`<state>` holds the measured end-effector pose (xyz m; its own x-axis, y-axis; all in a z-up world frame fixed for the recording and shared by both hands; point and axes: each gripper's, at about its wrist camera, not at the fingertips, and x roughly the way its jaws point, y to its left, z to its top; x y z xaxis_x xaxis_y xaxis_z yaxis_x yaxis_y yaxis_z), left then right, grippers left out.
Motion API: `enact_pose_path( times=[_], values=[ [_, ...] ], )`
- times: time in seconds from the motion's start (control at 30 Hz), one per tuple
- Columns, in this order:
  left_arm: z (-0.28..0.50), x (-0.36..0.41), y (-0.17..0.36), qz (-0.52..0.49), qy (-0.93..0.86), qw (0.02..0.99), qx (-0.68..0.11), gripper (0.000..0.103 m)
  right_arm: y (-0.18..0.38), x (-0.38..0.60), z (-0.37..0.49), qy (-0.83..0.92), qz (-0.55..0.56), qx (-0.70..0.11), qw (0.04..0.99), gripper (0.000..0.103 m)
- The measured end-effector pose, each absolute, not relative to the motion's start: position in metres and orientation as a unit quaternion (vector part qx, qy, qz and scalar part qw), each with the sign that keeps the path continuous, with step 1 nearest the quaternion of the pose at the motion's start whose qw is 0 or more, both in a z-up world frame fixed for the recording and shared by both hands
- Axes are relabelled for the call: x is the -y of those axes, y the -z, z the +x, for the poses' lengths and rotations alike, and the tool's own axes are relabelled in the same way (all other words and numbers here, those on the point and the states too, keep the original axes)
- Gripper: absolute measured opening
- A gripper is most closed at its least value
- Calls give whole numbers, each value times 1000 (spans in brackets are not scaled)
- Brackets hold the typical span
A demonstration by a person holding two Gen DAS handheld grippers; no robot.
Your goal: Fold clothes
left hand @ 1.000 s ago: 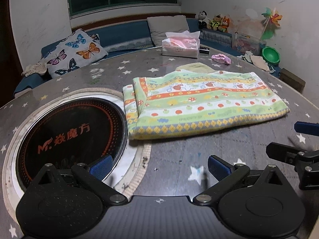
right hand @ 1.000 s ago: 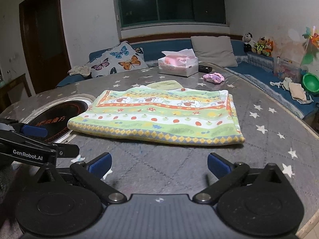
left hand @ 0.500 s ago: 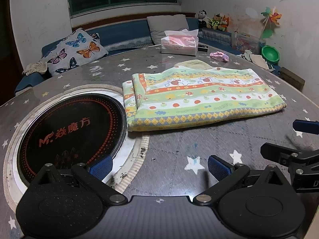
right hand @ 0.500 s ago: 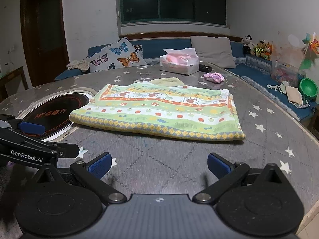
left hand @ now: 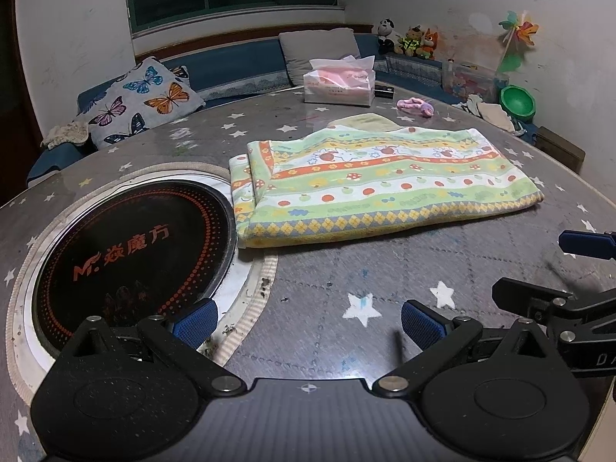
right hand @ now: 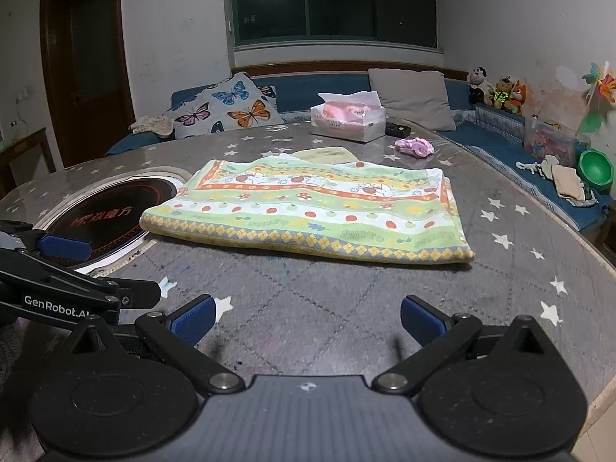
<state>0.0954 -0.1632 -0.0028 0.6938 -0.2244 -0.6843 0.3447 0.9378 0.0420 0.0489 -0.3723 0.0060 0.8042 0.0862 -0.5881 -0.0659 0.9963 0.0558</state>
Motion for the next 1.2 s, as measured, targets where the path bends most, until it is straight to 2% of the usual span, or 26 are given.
enact_pose_path(
  times=[1.2],
  values=[
    [73,166,-6,91,156,921,-344,103,-15,369,24,-46,23,-292,955,103]
  ],
)
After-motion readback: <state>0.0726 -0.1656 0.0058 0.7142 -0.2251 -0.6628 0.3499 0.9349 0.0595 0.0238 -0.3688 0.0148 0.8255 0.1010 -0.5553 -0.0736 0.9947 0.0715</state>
